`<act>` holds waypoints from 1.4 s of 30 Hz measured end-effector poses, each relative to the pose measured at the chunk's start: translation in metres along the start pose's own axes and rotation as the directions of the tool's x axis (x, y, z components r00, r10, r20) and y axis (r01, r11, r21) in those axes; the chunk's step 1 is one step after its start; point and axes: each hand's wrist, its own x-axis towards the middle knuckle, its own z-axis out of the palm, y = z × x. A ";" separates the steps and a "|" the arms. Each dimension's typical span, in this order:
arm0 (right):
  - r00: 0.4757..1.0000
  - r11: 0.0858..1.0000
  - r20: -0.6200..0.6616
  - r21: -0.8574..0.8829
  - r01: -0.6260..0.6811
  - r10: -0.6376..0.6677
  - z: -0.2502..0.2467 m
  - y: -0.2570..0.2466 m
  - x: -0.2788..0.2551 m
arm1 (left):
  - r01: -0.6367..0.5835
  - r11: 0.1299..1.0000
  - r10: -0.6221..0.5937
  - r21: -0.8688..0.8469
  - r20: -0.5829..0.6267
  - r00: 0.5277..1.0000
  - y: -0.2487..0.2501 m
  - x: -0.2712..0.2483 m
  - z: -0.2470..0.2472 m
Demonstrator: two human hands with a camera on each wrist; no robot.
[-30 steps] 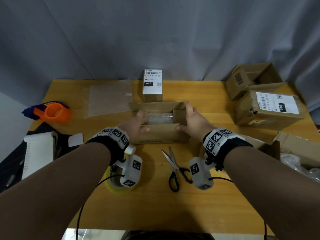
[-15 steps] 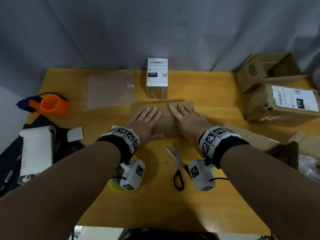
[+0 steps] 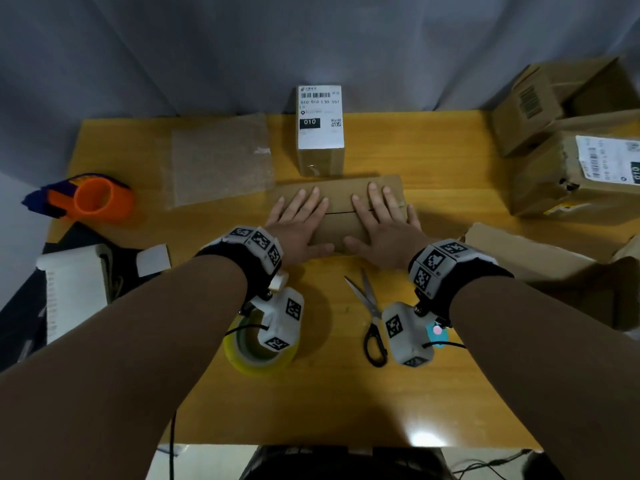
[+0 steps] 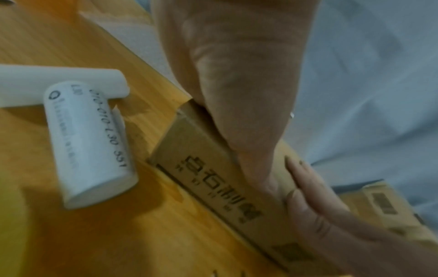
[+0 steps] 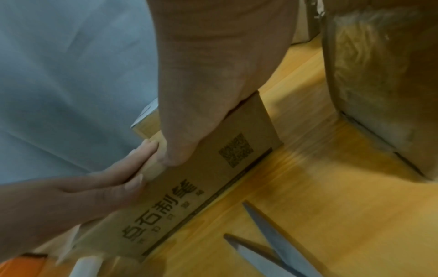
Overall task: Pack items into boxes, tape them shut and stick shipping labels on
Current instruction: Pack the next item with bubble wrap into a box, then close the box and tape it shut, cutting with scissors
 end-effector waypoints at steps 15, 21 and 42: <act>0.935 0.990 -0.338 0.047 0.130 -0.107 -0.045 -0.021 -0.046 | 0.110 0.969 -0.153 -0.223 -0.187 0.970 -0.011 -0.090 -0.018; 0.868 0.969 -0.473 0.099 0.227 -0.155 -0.034 -0.015 -0.069 | 0.331 0.904 -0.392 -0.271 -0.215 0.895 0.015 -0.099 0.017; 0.917 0.918 -0.364 0.287 0.275 -0.161 0.025 -0.015 -0.097 | 0.480 0.862 -0.487 0.162 0.003 0.874 0.058 -0.102 0.090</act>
